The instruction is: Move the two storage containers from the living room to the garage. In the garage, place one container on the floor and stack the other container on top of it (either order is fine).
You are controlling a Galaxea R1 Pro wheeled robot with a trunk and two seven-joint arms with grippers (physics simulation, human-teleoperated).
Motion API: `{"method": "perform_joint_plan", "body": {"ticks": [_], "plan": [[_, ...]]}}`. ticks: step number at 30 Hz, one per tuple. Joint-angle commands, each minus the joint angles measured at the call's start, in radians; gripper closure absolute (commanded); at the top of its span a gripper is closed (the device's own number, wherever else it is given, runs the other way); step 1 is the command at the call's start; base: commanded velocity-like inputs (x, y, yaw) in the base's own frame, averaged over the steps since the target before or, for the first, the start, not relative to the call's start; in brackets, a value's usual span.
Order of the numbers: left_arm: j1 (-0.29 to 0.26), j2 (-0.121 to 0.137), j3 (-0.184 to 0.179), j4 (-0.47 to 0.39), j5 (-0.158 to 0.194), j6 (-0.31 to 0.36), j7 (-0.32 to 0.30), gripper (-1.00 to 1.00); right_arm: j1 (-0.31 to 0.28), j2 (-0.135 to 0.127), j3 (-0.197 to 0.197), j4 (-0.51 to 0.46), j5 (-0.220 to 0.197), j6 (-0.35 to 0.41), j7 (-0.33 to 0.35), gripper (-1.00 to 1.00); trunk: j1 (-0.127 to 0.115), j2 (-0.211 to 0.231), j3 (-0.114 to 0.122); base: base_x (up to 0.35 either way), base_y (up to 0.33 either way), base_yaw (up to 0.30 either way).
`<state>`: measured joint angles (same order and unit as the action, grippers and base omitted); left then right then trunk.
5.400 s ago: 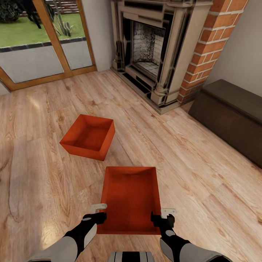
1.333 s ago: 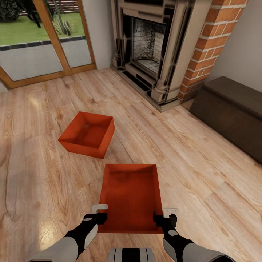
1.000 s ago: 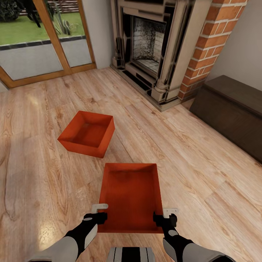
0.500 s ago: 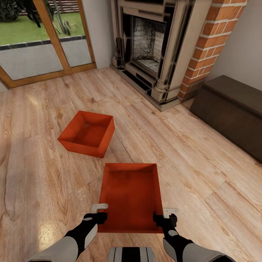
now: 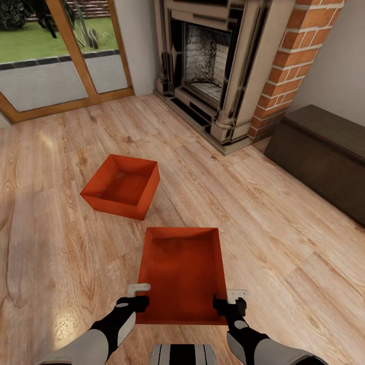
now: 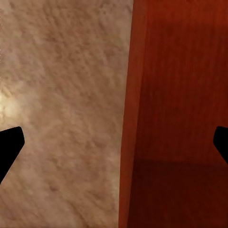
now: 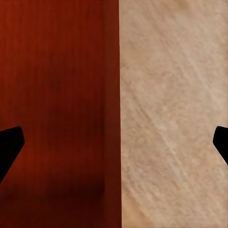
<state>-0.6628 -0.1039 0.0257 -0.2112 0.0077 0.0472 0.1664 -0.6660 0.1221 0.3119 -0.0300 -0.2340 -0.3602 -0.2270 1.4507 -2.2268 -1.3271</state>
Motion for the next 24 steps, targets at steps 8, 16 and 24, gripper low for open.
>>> {"method": "perform_joint_plan", "body": {"ticks": [8,16,24], "plan": [[0.0,-0.001,0.003,-0.001,0.001,0.006,0.001,1.0,-0.001,0.0,0.009,0.001,-0.009,-0.002,-0.003,1.0,0.0,0.0,-0.001,0.0,0.0,0.0],[0.0,-0.005,0.003,-0.002,0.001,0.006,0.004,1.0,0.0,-0.001,0.009,0.001,-0.008,-0.002,-0.003,1.0,0.0,0.0,-0.001,0.0,0.0,0.0],[0.0,-0.004,0.003,-0.002,0.004,0.005,0.004,1.0,0.0,-0.001,0.009,0.001,-0.01,0.001,-0.003,1.0,-0.031,0.056,0.025,0.0,0.0,0.0]]}}
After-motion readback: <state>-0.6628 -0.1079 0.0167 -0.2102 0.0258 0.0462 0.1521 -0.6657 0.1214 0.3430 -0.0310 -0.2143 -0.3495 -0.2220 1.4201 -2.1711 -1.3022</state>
